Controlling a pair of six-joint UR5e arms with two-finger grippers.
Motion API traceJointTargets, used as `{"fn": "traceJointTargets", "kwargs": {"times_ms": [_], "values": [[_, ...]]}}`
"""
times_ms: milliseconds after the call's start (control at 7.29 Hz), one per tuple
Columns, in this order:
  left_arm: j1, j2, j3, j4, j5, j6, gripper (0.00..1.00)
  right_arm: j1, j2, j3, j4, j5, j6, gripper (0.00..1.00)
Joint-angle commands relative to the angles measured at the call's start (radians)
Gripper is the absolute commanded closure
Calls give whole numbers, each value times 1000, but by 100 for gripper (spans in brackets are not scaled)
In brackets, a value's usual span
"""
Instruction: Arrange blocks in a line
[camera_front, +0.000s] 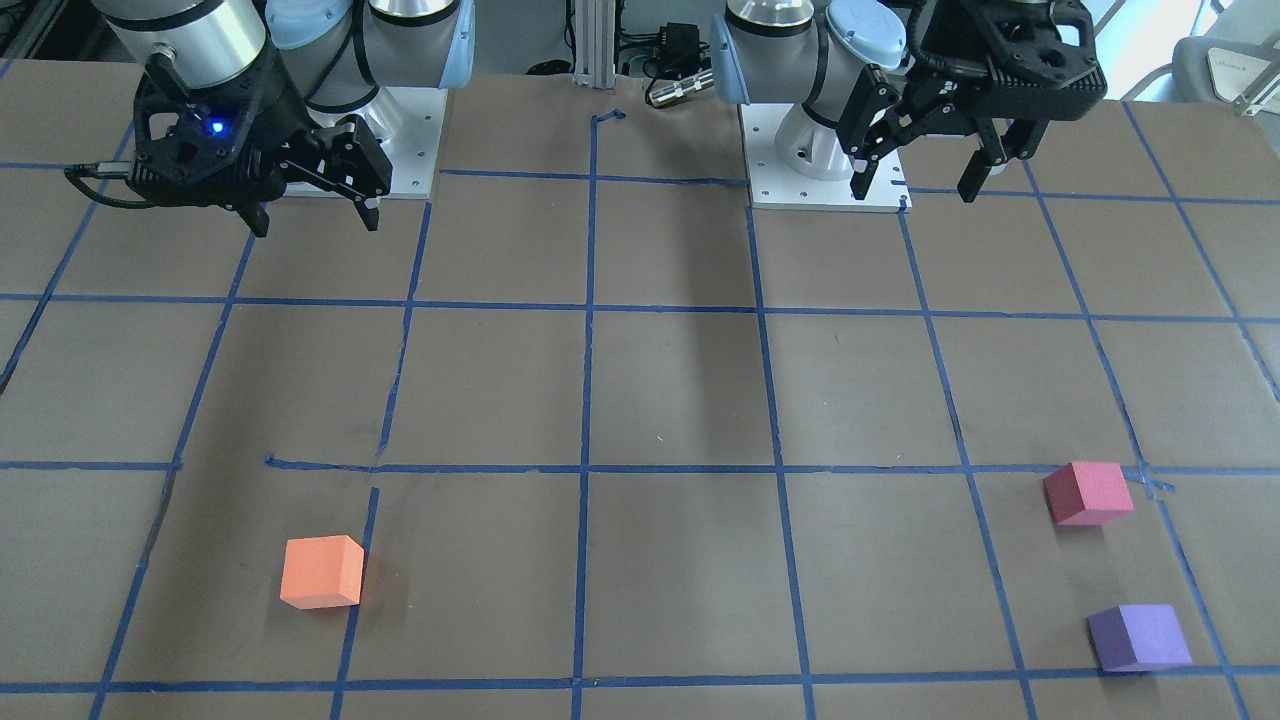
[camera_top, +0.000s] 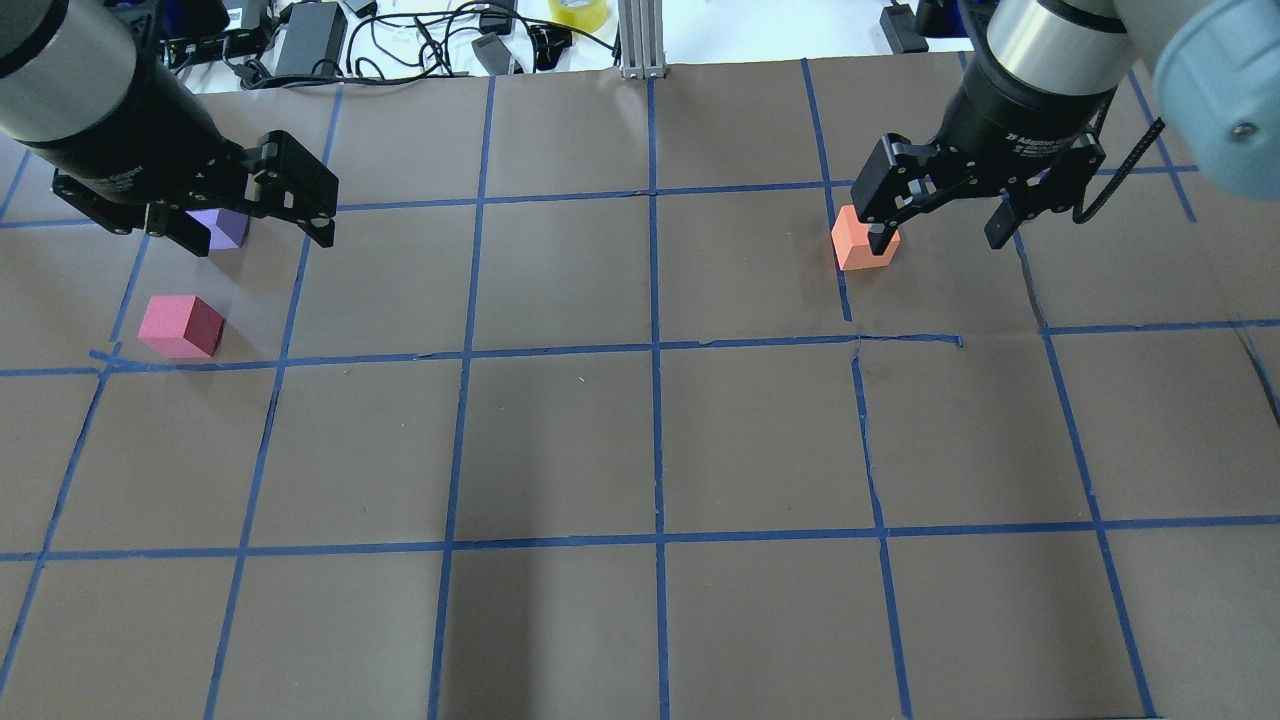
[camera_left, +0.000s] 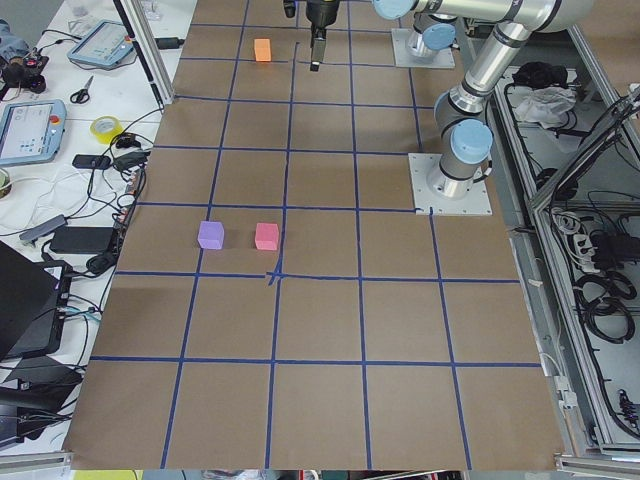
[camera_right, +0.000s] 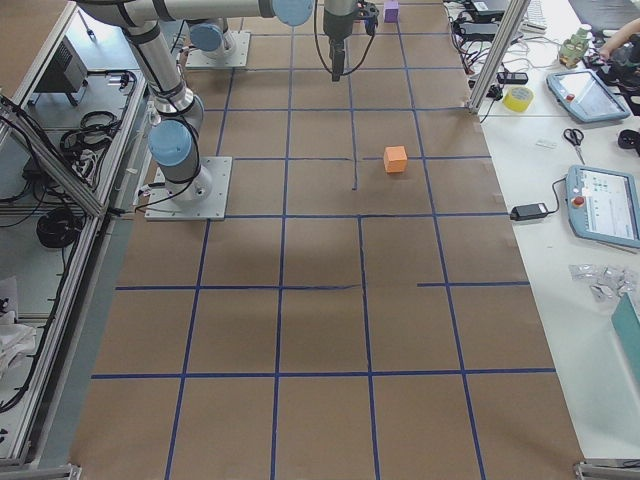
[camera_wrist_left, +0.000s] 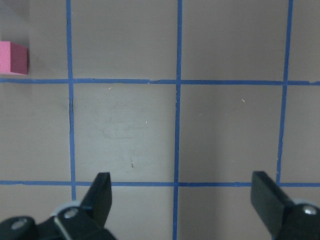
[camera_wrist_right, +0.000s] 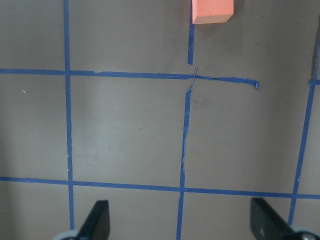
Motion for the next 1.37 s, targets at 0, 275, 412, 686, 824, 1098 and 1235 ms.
{"fn": "traceJointTargets", "kwargs": {"times_ms": [0,275,412,686,824,1098,1235], "values": [[0,5,-2,-3,0,1,0,0,-1,-1,-1,-1,0,0],[0,28,-35,-4,2,0,0,0,-3,-2,-1,-3,0,0],[0,46,-62,-4,2,0,0,0,-3,-2,-1,-1,0,0],[0,66,-91,-6,2,1,0,0,-1,-2,-1,-1,0,0],[0,74,-100,-6,2,0,0,0,7,-1,2,10,0,0],[0,88,-120,-7,3,0,0,-9,23,4,-13,2,-16,0],[0,95,-131,-9,3,1,0,-12,69,4,-83,-1,-20,0]]}}
